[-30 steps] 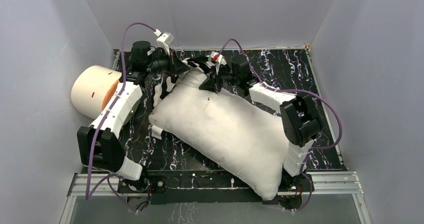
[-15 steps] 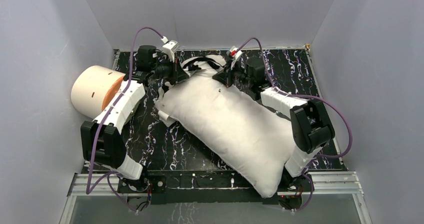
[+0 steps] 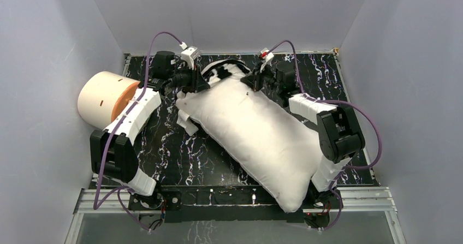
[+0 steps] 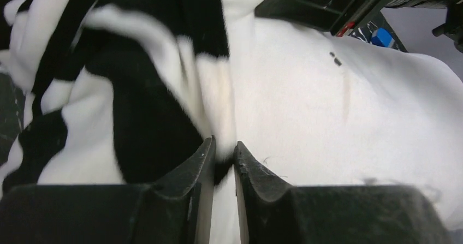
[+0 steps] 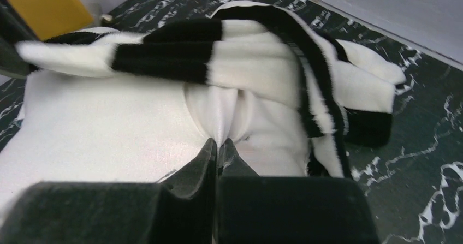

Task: Put the pillow into the pillowcase
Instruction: Stuff the pillow into the pillowcase.

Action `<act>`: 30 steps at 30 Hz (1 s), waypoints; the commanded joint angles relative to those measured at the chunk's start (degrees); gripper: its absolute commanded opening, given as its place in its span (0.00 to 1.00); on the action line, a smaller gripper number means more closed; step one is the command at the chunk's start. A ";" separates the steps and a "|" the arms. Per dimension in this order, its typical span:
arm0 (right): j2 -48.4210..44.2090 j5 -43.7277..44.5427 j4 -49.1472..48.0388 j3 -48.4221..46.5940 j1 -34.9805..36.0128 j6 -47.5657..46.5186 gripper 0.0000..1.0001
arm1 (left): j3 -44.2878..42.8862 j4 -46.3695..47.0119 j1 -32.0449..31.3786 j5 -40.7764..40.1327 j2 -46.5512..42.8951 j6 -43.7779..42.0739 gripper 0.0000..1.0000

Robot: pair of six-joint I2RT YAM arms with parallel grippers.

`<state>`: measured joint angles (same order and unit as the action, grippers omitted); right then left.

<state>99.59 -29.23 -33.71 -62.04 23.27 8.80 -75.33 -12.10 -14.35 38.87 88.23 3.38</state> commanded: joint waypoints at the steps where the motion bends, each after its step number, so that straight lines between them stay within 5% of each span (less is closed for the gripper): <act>1: 1.46 1.88 4.16 -2.92 -3.19 -1.22 0.16 | -2.15 -5.45 1.29 -8.70 -2.42 1.78 0.24; 6: -2.67 4.24 17.49 -5.97 -3.00 -0.76 0.50 | -3.70 -9.03 4.26 -14.13 -3.77 7.50 0.42; 10: -5.70 4.32 31.15 -12.56 -2.36 -1.25 0.69 | -3.72 -12.95 7.06 -24.09 -5.32 11.90 0.48; 15: -7.42 7.18 39.46 -17.72 2.76 -5.08 0.79 | 0.07 -12.20 12.61 -23.08 -7.87 17.68 0.49; 21: -7.17 11.78 37.69 -20.18 13.00 -10.80 0.88 | 2.68 -11.46 15.88 -19.23 -8.67 18.28 0.50; 30: 7.14 22.30 38.52 -31.56 25.66 -18.57 0.99 | 6.95 -9.77 16.23 -16.31 -8.40 19.32 0.50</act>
<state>100.88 -13.30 4.60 -87.94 46.02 -3.90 -69.47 -22.37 1.45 19.84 81.58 21.87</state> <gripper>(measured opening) 0.984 0.501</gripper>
